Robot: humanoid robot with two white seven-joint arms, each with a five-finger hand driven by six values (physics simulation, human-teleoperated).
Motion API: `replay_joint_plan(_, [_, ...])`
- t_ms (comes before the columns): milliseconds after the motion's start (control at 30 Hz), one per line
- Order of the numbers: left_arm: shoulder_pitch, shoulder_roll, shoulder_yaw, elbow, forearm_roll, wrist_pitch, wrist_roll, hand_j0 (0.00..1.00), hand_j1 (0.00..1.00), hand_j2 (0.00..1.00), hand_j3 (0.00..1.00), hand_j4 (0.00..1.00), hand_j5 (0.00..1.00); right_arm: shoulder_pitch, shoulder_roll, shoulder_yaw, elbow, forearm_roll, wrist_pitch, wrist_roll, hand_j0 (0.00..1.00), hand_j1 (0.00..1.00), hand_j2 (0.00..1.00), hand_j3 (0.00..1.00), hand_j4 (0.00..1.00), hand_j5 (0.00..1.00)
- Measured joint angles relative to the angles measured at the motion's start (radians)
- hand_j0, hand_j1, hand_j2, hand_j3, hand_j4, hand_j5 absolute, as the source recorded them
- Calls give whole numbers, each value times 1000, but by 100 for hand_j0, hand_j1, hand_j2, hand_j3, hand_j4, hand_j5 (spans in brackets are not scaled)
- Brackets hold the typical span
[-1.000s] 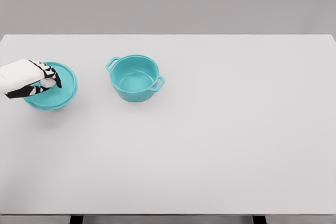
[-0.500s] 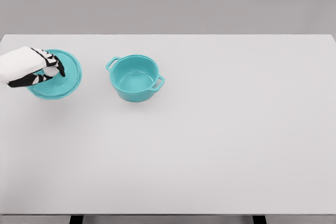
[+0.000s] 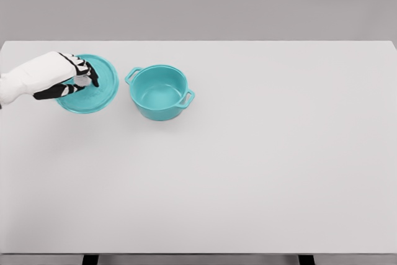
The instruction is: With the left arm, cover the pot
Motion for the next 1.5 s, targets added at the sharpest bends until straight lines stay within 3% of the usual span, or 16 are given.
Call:
replay_joint_plan(367, [-35, -78, -4, 1, -11, 0, -1, 49, 49, 49, 49, 49, 49, 0, 0, 0, 0, 0, 0, 0, 100, 100, 100, 100, 100, 100])
replay_joint_plan(833, [-94, -166, -83, 16, -26, 0, -3, 49, 49, 49, 49, 49, 49, 0, 0, 0, 0, 0, 0, 0, 100, 100, 100, 100, 100, 100])
replay_joint_plan(1200, [-147, -256, -90, 79, -110, 0, -5, 49, 49, 49, 49, 49, 49, 0, 0, 0, 0, 0, 0, 0, 100, 100, 100, 100, 100, 100])
replay_joint_plan(1300, [-189, -281, -110, 112, -133, 0, -4, 49, 49, 49, 49, 49, 49, 0, 0, 0, 0, 0, 0, 0, 100, 100, 100, 100, 100, 100])
replay_joint_plan(1500, [-192, -332, -136, 155, -150, 0, -5, 49, 49, 49, 49, 49, 49, 0, 0, 0, 0, 0, 0, 0, 100, 100, 100, 100, 100, 100])
